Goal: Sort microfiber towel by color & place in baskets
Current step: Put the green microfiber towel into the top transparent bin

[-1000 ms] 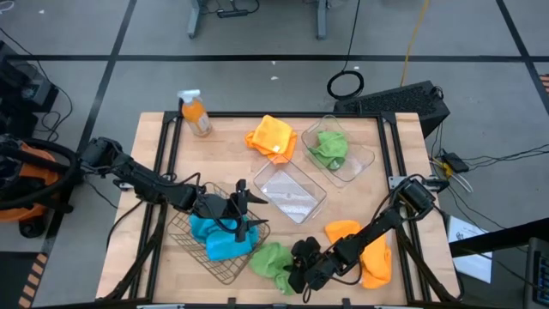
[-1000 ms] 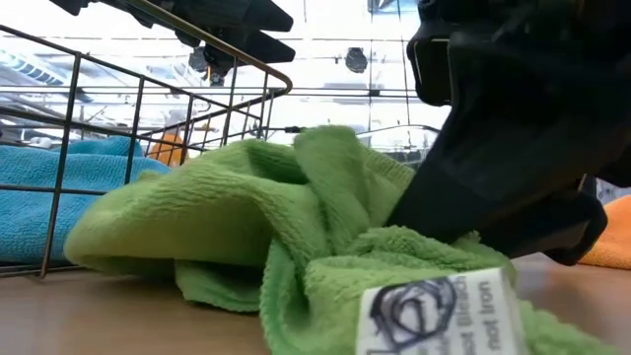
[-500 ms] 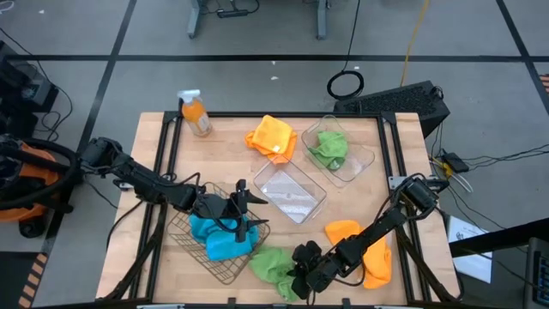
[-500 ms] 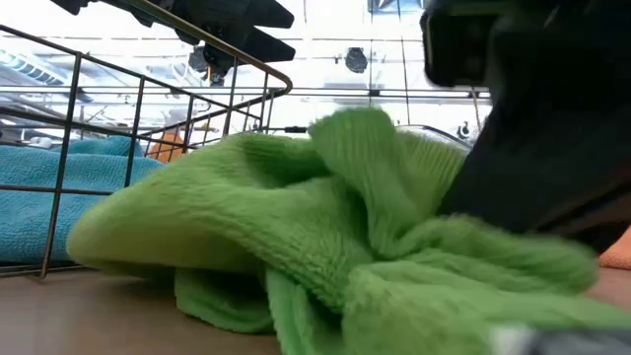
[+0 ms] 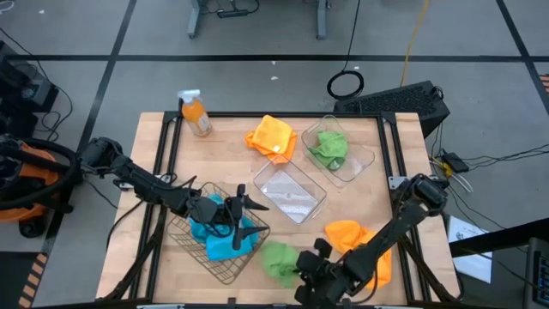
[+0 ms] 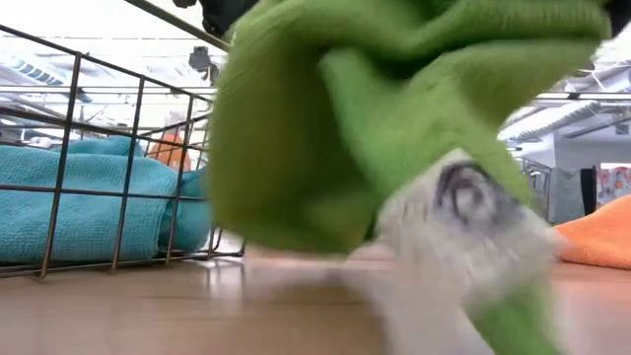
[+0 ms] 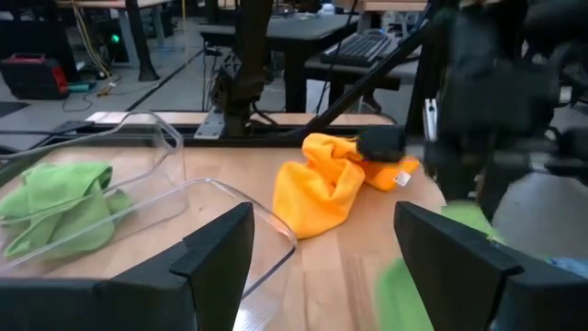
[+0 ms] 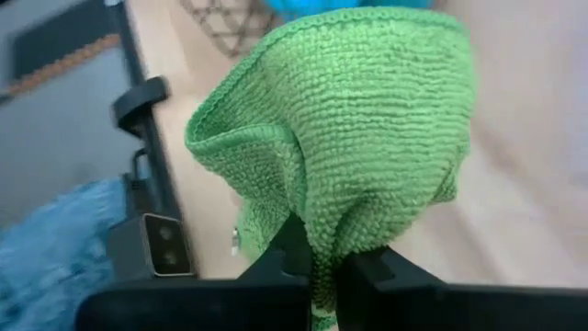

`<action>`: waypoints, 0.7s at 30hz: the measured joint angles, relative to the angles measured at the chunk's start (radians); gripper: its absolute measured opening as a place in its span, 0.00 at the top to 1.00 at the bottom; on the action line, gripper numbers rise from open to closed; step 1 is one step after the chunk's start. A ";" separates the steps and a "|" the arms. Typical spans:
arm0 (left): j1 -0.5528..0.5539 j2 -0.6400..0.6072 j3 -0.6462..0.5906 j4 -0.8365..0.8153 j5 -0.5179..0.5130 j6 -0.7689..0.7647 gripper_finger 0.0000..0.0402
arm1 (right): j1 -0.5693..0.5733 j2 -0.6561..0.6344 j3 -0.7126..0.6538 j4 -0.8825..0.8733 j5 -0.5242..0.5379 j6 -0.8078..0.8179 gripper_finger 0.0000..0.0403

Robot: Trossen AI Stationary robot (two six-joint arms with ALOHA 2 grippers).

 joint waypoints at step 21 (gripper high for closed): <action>-0.002 0.000 0.000 0.061 0.024 -0.003 0.33 | 0.013 0.003 0.266 -0.531 0.447 -0.083 0.99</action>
